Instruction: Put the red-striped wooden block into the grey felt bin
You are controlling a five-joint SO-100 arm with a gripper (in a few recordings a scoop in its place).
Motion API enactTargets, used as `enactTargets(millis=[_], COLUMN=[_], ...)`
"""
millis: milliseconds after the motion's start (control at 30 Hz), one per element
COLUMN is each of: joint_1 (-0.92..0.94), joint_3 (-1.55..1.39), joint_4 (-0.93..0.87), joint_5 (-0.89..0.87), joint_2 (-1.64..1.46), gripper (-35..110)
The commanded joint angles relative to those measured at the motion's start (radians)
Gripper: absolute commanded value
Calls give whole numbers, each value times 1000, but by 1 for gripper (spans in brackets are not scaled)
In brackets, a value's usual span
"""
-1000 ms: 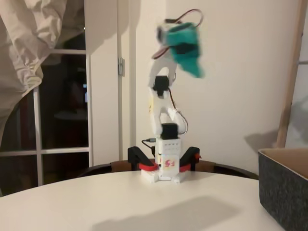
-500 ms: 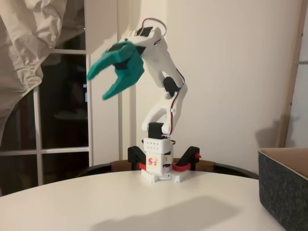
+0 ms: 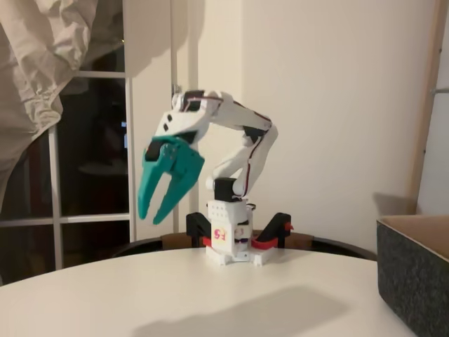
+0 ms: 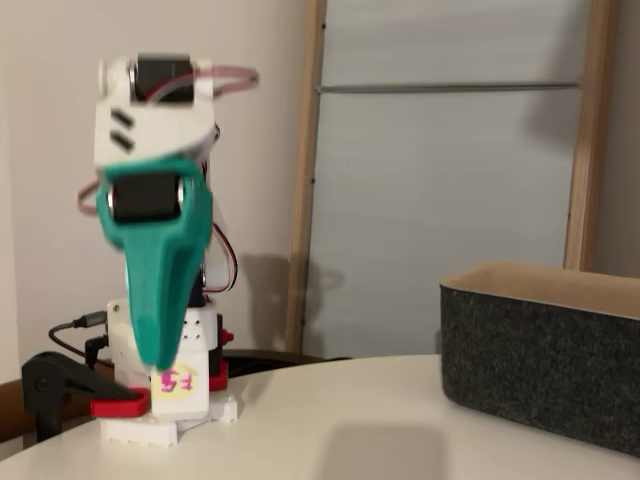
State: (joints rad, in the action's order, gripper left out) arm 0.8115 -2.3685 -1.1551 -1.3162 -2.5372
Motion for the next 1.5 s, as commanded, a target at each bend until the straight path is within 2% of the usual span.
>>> enactTargets(millis=[0,133,567,1033,1467], joint_1=[32,61,152,164,163], joint_3=[-118,-216,-488,-732,-776], joint_4=[137,209,209,209,206], joint_5=[-3,-8,-86,-150,-218], joint_2=[-112,-244,-632,-755,-784], gripper=[6,4,0,0,0])
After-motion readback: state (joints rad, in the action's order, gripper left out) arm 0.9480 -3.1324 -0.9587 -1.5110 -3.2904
